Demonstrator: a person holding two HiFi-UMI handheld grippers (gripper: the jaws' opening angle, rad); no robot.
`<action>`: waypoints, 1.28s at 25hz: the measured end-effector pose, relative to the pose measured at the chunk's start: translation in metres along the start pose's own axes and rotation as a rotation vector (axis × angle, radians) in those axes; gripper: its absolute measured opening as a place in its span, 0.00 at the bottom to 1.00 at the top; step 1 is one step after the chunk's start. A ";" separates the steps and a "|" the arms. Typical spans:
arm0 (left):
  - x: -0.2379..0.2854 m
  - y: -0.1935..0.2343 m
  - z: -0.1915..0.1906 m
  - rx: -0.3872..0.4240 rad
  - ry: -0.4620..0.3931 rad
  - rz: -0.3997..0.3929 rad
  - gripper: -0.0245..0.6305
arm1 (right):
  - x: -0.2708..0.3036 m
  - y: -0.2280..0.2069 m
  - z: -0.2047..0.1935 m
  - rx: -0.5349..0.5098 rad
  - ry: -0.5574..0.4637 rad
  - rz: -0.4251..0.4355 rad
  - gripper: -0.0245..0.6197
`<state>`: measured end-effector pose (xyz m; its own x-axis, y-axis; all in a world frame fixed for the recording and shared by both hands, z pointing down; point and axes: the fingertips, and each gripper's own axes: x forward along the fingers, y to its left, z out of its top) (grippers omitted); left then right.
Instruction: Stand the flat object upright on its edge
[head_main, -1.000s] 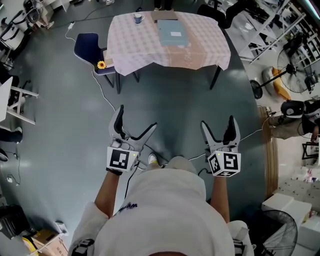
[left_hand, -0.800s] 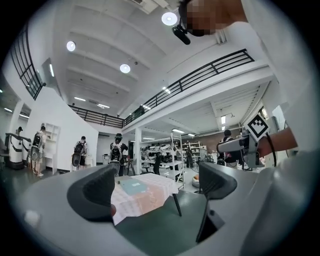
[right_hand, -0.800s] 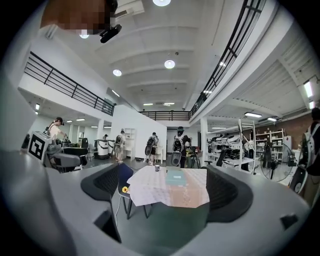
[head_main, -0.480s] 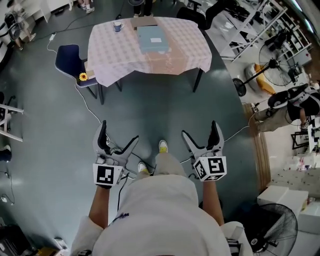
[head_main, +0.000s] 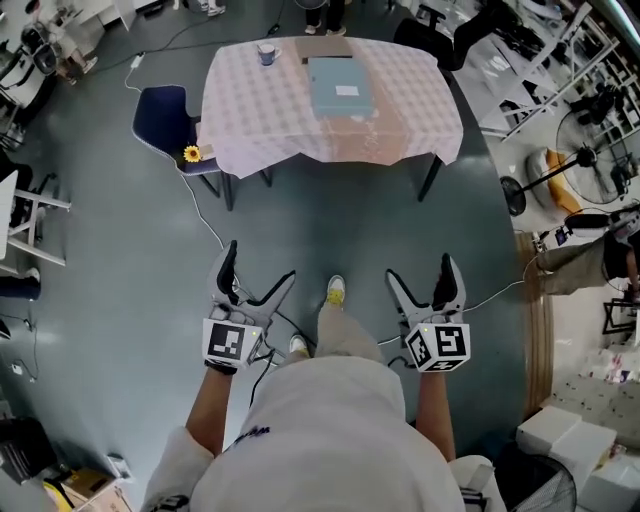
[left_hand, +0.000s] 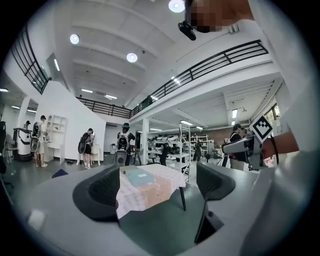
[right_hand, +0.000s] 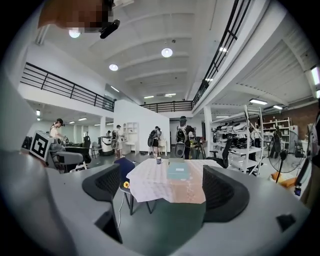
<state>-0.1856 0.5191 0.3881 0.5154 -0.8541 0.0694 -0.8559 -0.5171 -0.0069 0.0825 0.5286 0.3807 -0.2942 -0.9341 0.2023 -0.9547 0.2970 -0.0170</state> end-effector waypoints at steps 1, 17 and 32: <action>0.014 0.003 -0.001 -0.014 0.018 -0.001 0.77 | 0.013 -0.008 0.001 0.003 0.004 0.013 0.84; 0.241 -0.011 0.036 0.113 0.125 0.001 0.74 | 0.183 -0.158 0.039 0.058 0.049 0.172 0.78; 0.317 0.053 0.004 0.010 0.151 0.072 0.70 | 0.283 -0.179 0.029 0.047 0.113 0.238 0.75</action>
<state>-0.0671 0.2208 0.4057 0.4403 -0.8711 0.2176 -0.8895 -0.4562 -0.0266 0.1691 0.2051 0.4129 -0.5061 -0.8104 0.2952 -0.8612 0.4933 -0.1224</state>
